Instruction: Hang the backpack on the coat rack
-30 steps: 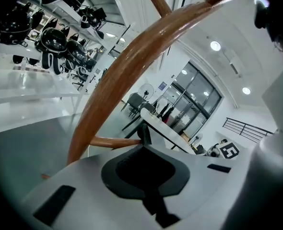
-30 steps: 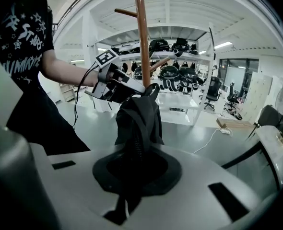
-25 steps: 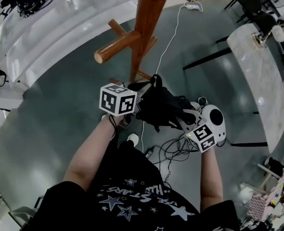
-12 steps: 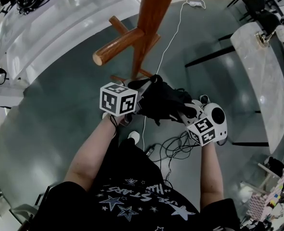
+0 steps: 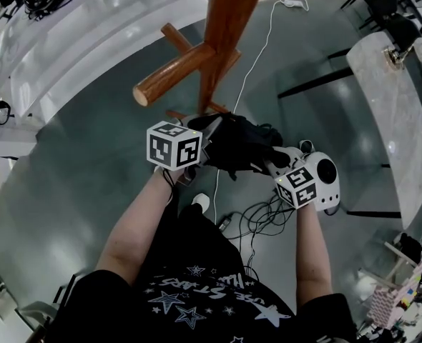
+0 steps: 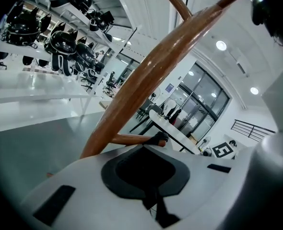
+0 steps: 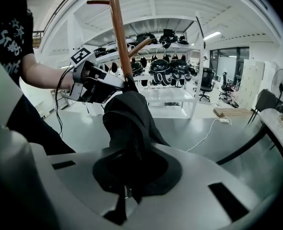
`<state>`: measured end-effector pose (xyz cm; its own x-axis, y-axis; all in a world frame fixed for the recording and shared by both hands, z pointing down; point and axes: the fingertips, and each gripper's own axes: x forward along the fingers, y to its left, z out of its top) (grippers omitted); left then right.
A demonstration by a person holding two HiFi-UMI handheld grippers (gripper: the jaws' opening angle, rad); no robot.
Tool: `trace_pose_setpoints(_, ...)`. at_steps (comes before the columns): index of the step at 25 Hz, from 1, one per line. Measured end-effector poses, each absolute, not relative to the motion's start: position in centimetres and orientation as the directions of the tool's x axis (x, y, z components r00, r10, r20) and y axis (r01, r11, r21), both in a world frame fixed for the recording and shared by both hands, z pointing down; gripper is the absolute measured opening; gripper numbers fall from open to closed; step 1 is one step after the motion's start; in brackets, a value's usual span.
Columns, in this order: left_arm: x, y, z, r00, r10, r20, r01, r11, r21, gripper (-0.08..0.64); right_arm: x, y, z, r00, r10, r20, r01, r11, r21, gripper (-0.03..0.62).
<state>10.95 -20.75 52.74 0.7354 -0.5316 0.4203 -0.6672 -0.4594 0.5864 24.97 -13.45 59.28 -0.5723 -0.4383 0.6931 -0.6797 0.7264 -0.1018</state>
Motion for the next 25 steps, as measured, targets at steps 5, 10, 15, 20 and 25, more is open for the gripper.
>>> trace_pose_setpoints(5,10.7,-20.8,52.7,0.734,-0.537,0.416,-0.669,-0.465,0.580,0.015,24.6,-14.2,59.5,-0.567,-0.452,0.689,-0.688,0.719,-0.094,0.020)
trace_pose_setpoints(10,11.5,-20.6,50.7,0.757,-0.537,0.371,-0.639,-0.491,0.592,0.015,25.5,-14.6,57.9,-0.568,-0.473,0.674,-0.690,0.720,-0.076,0.020)
trace_pose_setpoints(15,12.5,-20.2,50.3,0.754,-0.537,0.378,-0.646,-0.503,0.575,0.015,26.8,-14.6,57.3,-0.563,-0.472,0.679,-0.685,0.726,-0.064,0.020)
trace_pose_setpoints(20,11.6,-20.4,51.8,0.737,-0.541,0.405,-0.662,-0.462,0.590,0.015,26.5,-15.3,58.2,-0.551,-0.451,0.703,-0.674,0.737,-0.055,0.020)
trace_pose_setpoints(25,12.2,-20.5,51.9,0.731,-0.548,0.406,-0.666,-0.446,0.598,0.015,27.2,-16.6,59.1,-0.559,-0.440,0.703,-0.679,0.730,-0.083,0.020)
